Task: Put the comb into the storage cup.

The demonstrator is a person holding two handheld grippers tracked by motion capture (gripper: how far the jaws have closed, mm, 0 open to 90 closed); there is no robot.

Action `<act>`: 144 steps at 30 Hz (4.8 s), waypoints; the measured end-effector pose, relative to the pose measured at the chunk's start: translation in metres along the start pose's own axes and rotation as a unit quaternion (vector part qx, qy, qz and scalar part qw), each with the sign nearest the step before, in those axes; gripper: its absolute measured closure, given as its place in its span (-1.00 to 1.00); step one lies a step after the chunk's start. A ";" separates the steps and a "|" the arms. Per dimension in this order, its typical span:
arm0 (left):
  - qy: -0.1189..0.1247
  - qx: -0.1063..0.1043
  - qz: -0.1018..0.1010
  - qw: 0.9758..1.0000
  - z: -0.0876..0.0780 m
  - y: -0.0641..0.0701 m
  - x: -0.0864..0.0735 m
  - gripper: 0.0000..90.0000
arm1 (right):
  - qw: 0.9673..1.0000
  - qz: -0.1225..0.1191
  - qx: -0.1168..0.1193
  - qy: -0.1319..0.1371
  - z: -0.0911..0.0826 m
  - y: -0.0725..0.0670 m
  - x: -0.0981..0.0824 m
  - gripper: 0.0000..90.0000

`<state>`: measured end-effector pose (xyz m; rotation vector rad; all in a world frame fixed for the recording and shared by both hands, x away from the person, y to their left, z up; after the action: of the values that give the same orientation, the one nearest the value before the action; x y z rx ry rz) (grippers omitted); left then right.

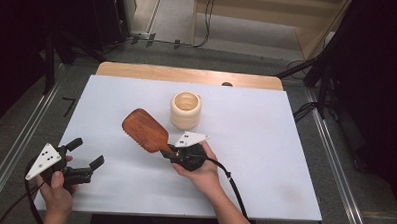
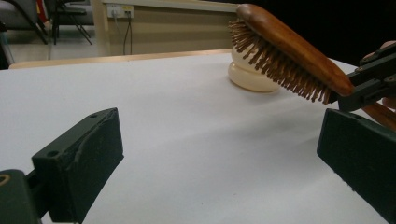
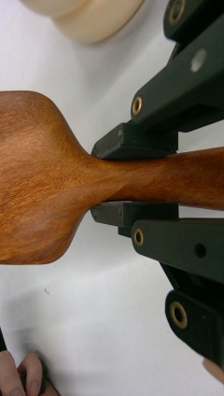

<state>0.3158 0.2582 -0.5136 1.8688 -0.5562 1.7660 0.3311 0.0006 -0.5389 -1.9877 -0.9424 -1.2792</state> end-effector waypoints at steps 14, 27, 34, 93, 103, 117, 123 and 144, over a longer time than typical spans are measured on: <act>0.001 0.009 0.002 1.000 0.000 0.000 0.000 -0.99 | 1.000 -0.002 -0.014 0.025 -0.037 0.009 -0.005 0.55; -0.021 -0.012 0.014 1.000 0.013 0.021 0.002 -1.00 | 0.998 0.009 -0.027 0.050 -0.074 0.011 -0.016 0.55; -0.017 -0.040 0.012 0.999 0.024 0.047 0.013 -1.00 | 0.998 0.013 -0.029 0.063 -0.086 0.012 -0.019 0.55; -0.038 -0.151 -0.058 0.986 0.134 0.183 0.057 -1.00 | 0.989 0.011 -0.033 0.143 -0.110 0.004 -0.004 0.55; -0.041 -0.144 -0.080 0.986 0.151 0.197 0.056 -0.77 | 0.988 0.007 -0.032 0.150 -0.108 0.000 -0.003 0.54; -0.054 -0.139 -0.137 0.979 0.157 0.197 0.056 -0.28 | 0.985 0.012 -0.048 0.165 -0.107 -0.001 -0.002 0.54; -0.060 -0.159 -0.142 0.975 0.156 0.201 0.056 -0.05 | 0.985 0.012 -0.049 0.162 -0.105 0.000 -0.005 0.55; -0.045 -0.177 -0.117 0.976 0.149 0.198 0.071 0.27 | 0.982 0.036 -0.021 0.185 -0.118 0.010 0.003 -0.26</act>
<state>0.3178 0.0144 -0.4311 1.6911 -0.6117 1.3365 0.2800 -0.0963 -0.4945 -1.7129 -0.6615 -1.5655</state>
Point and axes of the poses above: each handheld gripper's, and its own axes: z roughly forward along the jaws, x roughly out of its top, y roughly to its right, the point moved 9 cm from there along z, roughly forward along the jaws, and after that the axes turned 12 degrees about y, right-handed, at the moved point
